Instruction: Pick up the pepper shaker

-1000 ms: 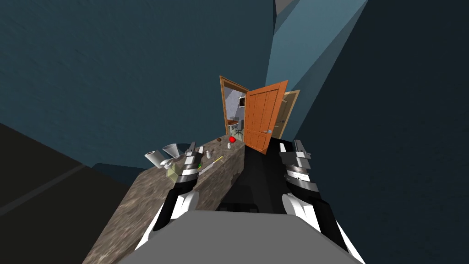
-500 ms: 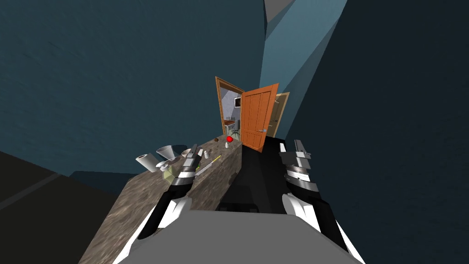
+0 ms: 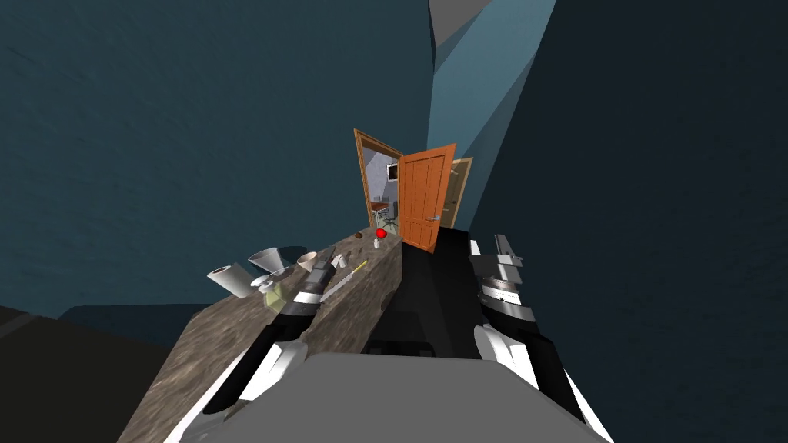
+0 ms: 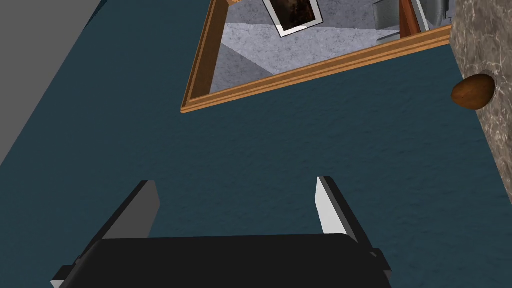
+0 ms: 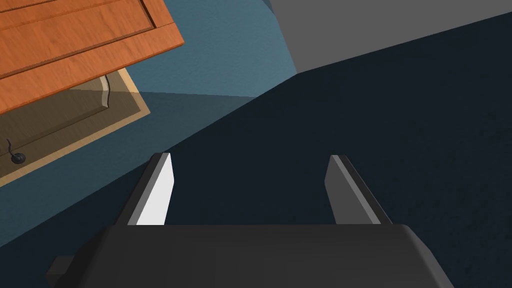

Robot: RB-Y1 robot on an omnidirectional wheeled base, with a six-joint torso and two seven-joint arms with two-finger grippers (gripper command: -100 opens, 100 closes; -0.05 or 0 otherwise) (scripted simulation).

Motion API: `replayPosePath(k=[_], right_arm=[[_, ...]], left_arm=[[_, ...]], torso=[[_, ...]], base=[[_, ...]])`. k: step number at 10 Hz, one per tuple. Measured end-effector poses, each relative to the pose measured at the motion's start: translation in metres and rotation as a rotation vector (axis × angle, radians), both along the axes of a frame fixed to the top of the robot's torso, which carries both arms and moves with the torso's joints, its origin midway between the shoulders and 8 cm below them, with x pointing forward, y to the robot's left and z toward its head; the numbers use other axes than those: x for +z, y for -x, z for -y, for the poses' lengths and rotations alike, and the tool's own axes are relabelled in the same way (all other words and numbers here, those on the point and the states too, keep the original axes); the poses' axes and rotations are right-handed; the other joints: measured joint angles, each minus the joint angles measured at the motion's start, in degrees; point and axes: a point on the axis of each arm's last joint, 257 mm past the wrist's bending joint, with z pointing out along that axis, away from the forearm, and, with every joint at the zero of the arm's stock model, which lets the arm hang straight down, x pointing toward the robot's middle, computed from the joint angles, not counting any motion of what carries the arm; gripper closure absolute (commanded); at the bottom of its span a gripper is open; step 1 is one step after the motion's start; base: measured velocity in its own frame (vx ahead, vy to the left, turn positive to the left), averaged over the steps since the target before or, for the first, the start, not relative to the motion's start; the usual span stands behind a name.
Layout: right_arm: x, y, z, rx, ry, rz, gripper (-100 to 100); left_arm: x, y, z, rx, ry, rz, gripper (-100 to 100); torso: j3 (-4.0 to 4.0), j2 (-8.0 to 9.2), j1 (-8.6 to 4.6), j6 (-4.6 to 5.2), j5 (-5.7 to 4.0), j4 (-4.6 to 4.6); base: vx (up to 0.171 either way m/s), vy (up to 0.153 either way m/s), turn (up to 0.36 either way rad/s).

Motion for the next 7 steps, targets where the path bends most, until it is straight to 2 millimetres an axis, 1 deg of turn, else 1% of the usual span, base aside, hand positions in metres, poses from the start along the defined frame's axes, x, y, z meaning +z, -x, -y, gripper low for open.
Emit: replayPosePath(k=[1, 2, 6, 7], right_arm=[[0.000, 0.000, 0.000, 0.000, 0.000, 0.000, 0], [0.000, 0.000, 0.000, 0.000, 0.000, 0.000, 0], [0.000, 0.000, 0.000, 0.000, 0.000, 0.000, 0], [0.000, 0.000, 0.000, 0.000, 0.000, 0.000, 0]], left_arm=[[-0.010, 0.000, -0.003, -0.003, -0.025, -0.041, -100], [-0.015, -0.001, -0.004, -0.006, -0.042, -0.065, -100], [-0.047, 0.005, -0.014, -0.022, -0.130, -0.208, -100], [-0.060, 0.007, -0.019, -0.023, -0.154, -0.256, -100]], torso=[[0.00, 0.00, 0.01, 0.01, 0.00, 0.00], [-0.02, -0.03, 0.00, -0.03, 0.00, 0.00], [-0.05, -0.09, -0.01, 0.00, 0.00, -0.02], [-0.06, -0.10, 0.00, -0.01, 0.00, -0.02]], base=[[-0.025, 0.017, -0.076], [-0.021, 0.010, -0.135], [-0.016, 0.012, -0.157], [-0.009, 0.011, -0.085]])
